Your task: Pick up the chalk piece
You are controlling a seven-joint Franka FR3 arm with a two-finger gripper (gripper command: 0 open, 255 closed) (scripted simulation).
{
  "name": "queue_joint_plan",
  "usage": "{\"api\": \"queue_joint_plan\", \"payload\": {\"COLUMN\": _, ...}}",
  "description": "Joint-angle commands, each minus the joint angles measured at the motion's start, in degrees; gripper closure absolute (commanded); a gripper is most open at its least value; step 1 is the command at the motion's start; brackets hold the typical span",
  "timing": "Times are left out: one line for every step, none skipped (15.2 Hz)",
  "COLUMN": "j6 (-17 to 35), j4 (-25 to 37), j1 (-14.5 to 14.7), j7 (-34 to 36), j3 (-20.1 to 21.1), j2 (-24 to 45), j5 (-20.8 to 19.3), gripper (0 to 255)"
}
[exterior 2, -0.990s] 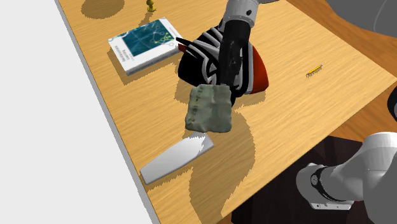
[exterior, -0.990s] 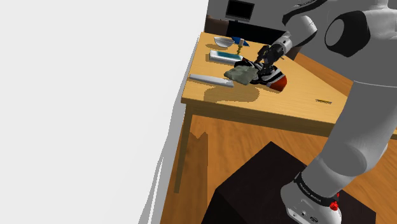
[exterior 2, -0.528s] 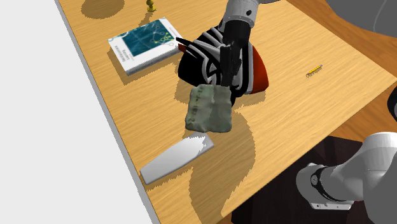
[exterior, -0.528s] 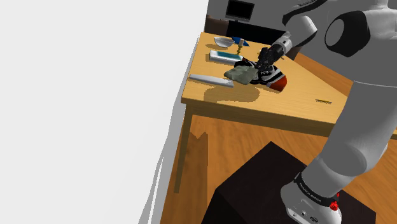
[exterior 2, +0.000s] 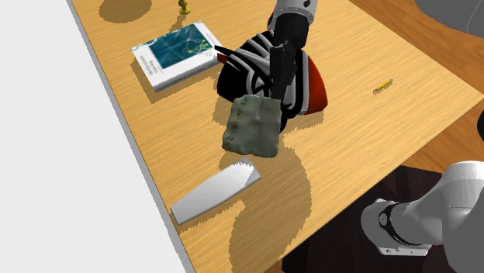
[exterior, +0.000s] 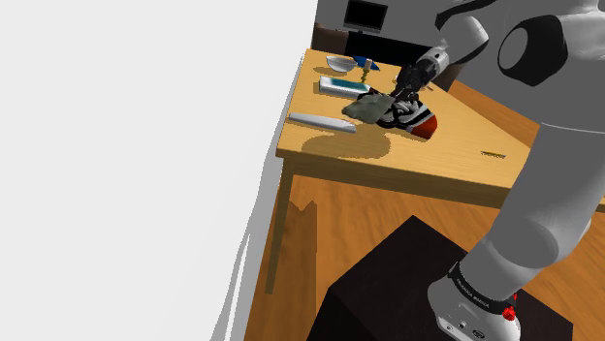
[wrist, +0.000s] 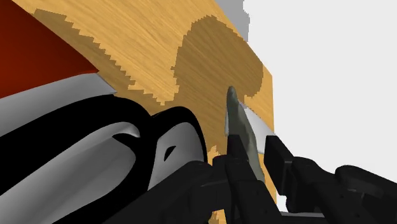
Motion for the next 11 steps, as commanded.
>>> {"api": "queue_joint_plan", "payload": {"j6": -1.05, "j4": 1.32, "j1": -0.20, "j7": 1.10, "j3": -0.01, "j2": -0.14, "j5": 0.45, "gripper": 255}}
{"api": "queue_joint_plan", "payload": {"j6": -1.54, "j4": 1.93, "j1": -0.30, "j7": 1.62, "j3": -0.03, "j2": -0.22, "j5": 0.66, "gripper": 255}}
{"api": "queue_joint_plan", "payload": {"j6": -2.04, "j4": 2.55, "j1": -0.41, "j7": 2.15, "j3": -0.04, "j2": -0.28, "j5": 0.87, "gripper": 255}}
{"api": "queue_joint_plan", "payload": {"j6": -2.55, "j4": 3.19, "j1": -0.52, "j7": 2.67, "j3": -0.05, "j2": -0.34, "j5": 1.11, "gripper": 255}}
{"api": "queue_joint_plan", "payload": {"j6": -3.06, "j4": 3.84, "j1": -0.64, "j7": 3.21, "j3": -0.06, "j2": -0.38, "j5": 1.35, "gripper": 255}}
{"api": "queue_joint_plan", "payload": {"j6": -3.57, "j4": 4.51, "j1": -0.77, "j7": 3.74, "j3": -0.07, "j2": -0.40, "j5": 1.62, "gripper": 255}}
{"api": "queue_joint_plan", "payload": {"j6": -4.09, "j4": 5.19, "j1": -0.90, "j7": 4.28, "j3": -0.08, "j2": -0.42, "j5": 1.89, "gripper": 255}}
{"api": "queue_joint_plan", "payload": {"j6": -4.62, "j4": 5.89, "j1": -1.05, "j7": 4.83, "j3": -0.09, "j2": -0.41, "j5": 2.19, "gripper": 255}}
{"api": "queue_joint_plan", "payload": {"j6": -5.15, "j4": 6.60, "j1": -1.20, "j7": 5.38, "j3": -0.09, "j2": -0.40, "j5": 2.50, "gripper": 255}}
{"api": "queue_joint_plan", "payload": {"j6": -5.23, "j4": 6.71, "j1": -1.23, "j7": 5.47, "j3": -0.09, "j2": -0.39, "j5": 2.55, "gripper": 255}}
{"api": "queue_joint_plan", "payload": {"j6": -5.23, "j4": 6.71, "j1": -1.23, "j7": 5.47, "j3": -0.09, "j2": -0.40, "j5": 2.55, "gripper": 255}}
